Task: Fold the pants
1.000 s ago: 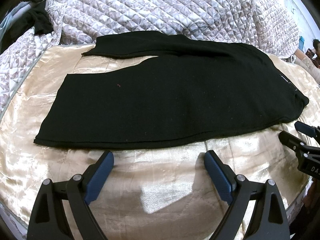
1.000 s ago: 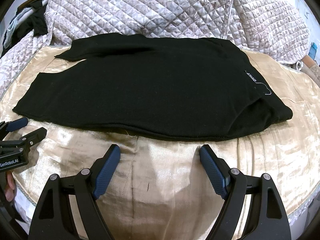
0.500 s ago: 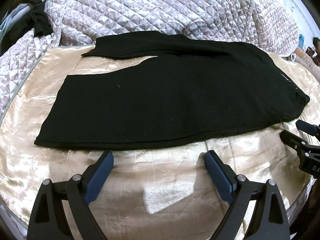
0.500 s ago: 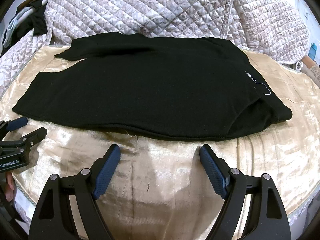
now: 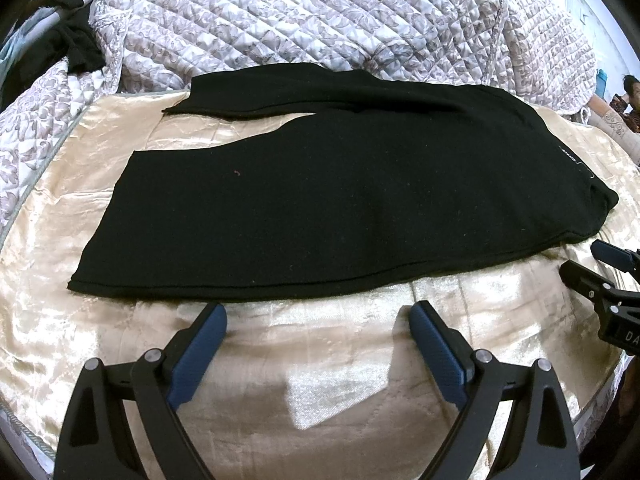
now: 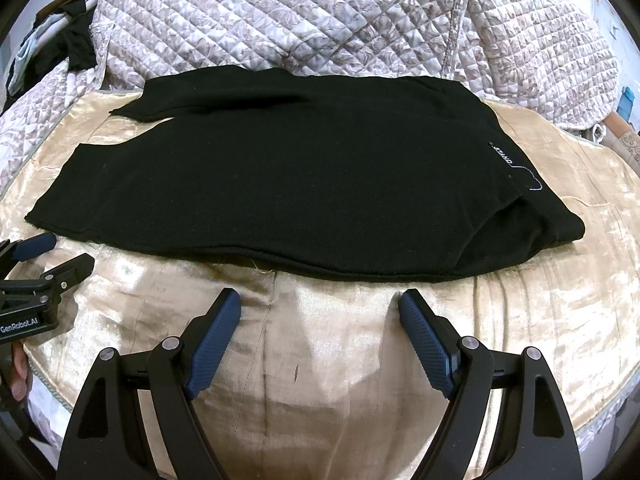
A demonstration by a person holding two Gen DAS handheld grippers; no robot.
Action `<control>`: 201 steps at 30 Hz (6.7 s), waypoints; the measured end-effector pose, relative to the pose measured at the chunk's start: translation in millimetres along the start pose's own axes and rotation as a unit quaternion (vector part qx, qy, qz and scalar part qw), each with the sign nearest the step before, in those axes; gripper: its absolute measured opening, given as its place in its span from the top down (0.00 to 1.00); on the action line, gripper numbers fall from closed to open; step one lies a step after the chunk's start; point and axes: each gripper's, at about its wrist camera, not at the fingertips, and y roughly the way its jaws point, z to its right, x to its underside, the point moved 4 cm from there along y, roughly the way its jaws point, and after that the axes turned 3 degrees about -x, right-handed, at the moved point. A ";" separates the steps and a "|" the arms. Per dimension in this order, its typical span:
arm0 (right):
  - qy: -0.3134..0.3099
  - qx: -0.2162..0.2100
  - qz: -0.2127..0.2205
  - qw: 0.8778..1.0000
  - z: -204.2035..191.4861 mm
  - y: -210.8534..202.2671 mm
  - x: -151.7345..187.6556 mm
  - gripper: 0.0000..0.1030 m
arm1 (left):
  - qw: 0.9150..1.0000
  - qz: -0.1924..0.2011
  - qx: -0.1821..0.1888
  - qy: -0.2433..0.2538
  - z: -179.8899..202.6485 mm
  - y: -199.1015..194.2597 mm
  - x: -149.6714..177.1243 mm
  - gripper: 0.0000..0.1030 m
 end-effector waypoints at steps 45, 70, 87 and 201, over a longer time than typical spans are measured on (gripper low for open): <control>0.005 -0.011 0.002 1.000 1.9 -4.5 2.4 0.21 | 1.000 0.001 0.001 0.001 3.2 -2.3 -1.9 0.09; 0.071 -0.005 0.025 0.997 53.7 -25.0 -5.9 0.21 | 0.997 0.029 0.027 -0.070 -39.0 -21.4 -4.0 0.09; 0.296 -0.079 0.043 0.951 148.6 2.8 -32.8 0.22 | 0.966 0.021 0.077 -0.246 -108.6 13.4 -16.6 0.11; 0.026 -0.057 -0.041 0.997 11.5 38.7 -58.4 0.57 | 0.992 -0.015 -0.073 -0.104 -78.5 31.6 -35.2 0.50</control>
